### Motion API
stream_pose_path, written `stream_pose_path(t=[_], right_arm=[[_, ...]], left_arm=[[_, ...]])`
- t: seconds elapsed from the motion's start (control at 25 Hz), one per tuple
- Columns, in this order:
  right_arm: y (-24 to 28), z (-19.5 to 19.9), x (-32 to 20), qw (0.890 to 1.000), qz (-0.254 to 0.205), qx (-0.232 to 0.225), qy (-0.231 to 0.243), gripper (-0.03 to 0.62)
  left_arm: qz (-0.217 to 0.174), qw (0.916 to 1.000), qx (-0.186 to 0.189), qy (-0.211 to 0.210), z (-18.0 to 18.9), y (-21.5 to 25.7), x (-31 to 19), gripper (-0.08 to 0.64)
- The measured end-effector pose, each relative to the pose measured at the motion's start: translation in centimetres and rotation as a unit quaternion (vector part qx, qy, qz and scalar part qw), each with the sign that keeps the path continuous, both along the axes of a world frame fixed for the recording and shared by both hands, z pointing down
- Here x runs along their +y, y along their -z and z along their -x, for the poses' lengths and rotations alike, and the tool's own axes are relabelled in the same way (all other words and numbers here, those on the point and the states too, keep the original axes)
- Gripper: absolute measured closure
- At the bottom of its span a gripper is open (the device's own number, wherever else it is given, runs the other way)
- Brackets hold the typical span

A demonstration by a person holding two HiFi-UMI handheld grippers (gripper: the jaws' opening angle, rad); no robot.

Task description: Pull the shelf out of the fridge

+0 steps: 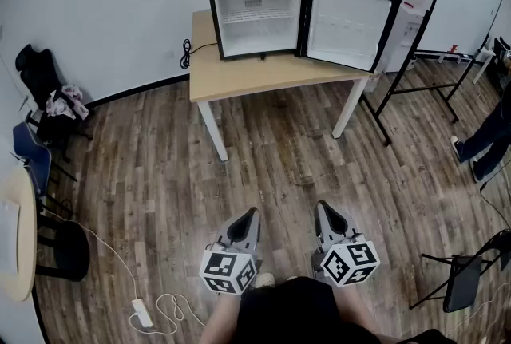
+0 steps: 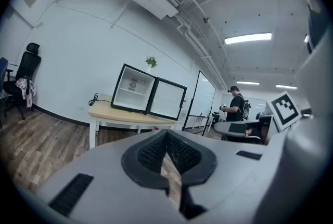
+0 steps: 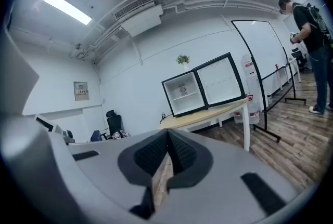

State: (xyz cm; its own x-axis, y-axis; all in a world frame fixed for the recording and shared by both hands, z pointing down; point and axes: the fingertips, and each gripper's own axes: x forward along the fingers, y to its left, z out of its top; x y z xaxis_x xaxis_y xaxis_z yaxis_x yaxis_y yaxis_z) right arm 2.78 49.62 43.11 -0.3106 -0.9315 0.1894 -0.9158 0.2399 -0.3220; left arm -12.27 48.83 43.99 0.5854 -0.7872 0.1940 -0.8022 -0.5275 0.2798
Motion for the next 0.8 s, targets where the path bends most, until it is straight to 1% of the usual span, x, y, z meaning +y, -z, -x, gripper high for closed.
stream_pose_path(t=[0.32,0.52,0.8], right_arm=[[0.4,-1.3,5.1,1.0,-0.002,-0.018,0.011,0.601],[0.1,-2.9,7.0,1.0,0.001,-0.022,0.007,0.6],[-0.5,-3.9,8.9,0.999,0.009,-0.032,0.023,0.6]], left_arm=[[0.0,0.9999,-0.011,0.002,-1.9,0.0,5.4,0.555],[-0.002,1.0,-0.005,0.006,-3.4,-0.4,7.3,0.555],[-0.007,0.9999,-0.002,0.013,-5.2,-0.5,9.0,0.555]])
